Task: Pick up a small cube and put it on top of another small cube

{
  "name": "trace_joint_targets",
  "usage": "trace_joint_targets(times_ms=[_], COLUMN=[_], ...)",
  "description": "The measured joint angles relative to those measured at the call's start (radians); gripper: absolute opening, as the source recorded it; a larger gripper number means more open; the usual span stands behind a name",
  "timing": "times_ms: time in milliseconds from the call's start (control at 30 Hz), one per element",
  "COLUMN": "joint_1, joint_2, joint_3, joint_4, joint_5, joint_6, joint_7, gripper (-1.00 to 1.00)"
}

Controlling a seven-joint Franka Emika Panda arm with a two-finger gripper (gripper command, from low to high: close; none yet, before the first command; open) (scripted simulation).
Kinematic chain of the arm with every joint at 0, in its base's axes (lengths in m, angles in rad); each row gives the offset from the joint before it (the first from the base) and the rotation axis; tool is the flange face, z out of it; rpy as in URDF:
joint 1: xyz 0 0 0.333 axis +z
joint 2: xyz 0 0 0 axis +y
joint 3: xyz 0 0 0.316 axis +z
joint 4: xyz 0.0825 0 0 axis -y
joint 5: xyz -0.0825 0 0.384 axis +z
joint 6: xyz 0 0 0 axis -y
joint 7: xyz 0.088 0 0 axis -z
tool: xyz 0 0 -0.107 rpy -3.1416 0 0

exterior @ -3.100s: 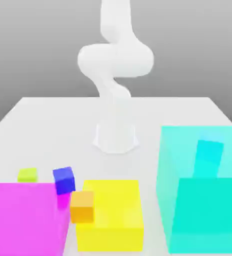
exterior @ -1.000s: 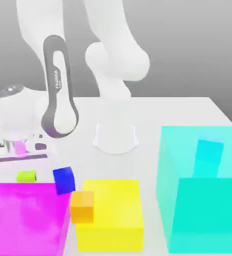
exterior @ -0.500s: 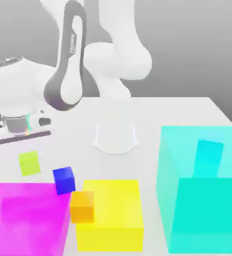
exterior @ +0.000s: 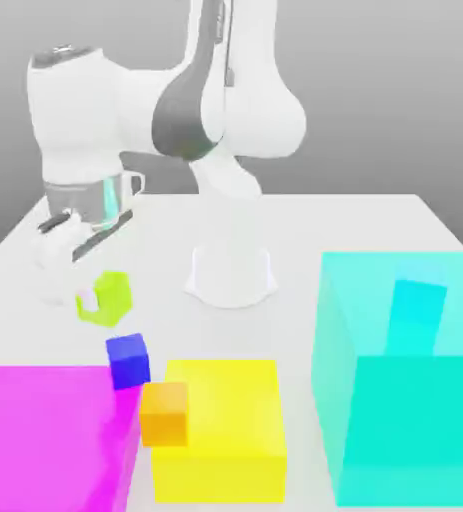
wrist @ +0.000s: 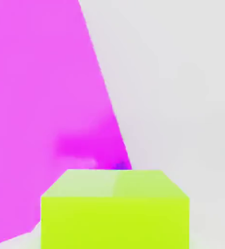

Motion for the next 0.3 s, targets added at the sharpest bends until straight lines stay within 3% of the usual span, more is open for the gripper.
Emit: trace_joint_targets(times_ms=[200,233,300], joint_1=[0.015,0.017,0.017], joint_2=[0.163,0.181,0.181], joint_3=[0.001,0.0,0.0], joint_4=[-0.033,-0.036,-0.036], joint_5=[-0.006,-0.003,-0.003], joint_6=[0.194,0.214,0.215], joint_7=[-0.035,-0.037,-0.037], gripper=[-1.0,1.0,1.0])
